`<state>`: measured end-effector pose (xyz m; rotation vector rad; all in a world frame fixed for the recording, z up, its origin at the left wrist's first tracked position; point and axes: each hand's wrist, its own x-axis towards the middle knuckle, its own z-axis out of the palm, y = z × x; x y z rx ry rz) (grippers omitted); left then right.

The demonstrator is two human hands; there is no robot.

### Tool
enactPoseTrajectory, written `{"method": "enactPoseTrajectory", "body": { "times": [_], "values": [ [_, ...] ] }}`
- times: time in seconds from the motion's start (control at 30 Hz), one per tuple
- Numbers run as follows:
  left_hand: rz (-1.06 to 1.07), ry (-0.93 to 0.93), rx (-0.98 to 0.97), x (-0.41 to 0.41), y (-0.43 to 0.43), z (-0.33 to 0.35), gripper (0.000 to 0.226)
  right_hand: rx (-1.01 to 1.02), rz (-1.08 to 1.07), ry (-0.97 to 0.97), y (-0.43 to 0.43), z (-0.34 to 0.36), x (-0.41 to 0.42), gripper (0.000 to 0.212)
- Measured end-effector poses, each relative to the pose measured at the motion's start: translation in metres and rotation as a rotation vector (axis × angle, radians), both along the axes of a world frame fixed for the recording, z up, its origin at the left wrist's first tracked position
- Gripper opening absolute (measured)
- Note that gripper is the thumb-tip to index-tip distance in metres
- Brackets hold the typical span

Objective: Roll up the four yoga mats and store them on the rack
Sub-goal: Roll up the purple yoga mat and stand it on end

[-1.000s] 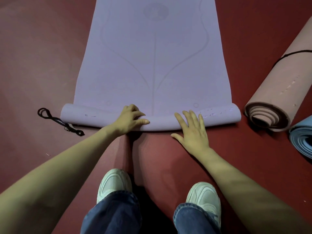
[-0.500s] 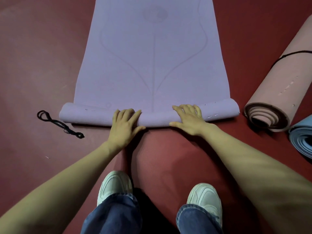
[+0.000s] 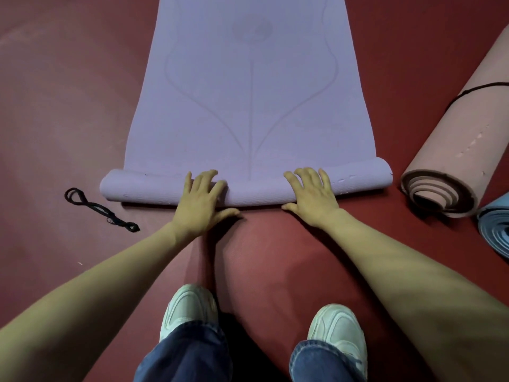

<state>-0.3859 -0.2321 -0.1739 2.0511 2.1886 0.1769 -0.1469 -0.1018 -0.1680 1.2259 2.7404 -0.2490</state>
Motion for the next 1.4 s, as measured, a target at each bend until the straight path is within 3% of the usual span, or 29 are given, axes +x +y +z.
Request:
{"method": "enactPoseTrajectory", "body": {
  "times": [0.13,0.4,0.57,0.8,1.07,1.27,1.4],
  "values": [
    [-0.02,0.057,0.047,-0.005,0.007,0.001,0.059,0.033,-0.011,-0.012,0.002,0.003,-0.003,0.078],
    [-0.129,0.098,0.14,-0.008,-0.016,0.009,0.058,0.221,0.038,0.059,-0.028,0.003,0.008,0.072],
    [-0.194,0.078,0.183,0.01,-0.068,0.008,0.055,0.199,0.048,0.099,-0.086,0.006,0.036,0.073],
    [-0.234,-0.057,0.087,0.036,-0.116,0.007,0.057,0.109,0.008,0.077,-0.141,0.007,0.071,0.072],
    [-0.286,-0.225,0.008,0.018,-0.101,0.0,0.071,0.062,-0.199,0.056,-0.142,0.005,0.082,0.08],
    [-0.189,-0.302,-0.394,0.005,-0.064,0.018,0.104,-0.121,-0.09,-0.072,-0.097,0.026,0.06,0.098],
    [-0.133,-0.382,-0.226,0.008,-0.071,0.014,0.082,-0.177,-0.084,-0.078,-0.085,0.028,0.057,0.088]
  ]
}}
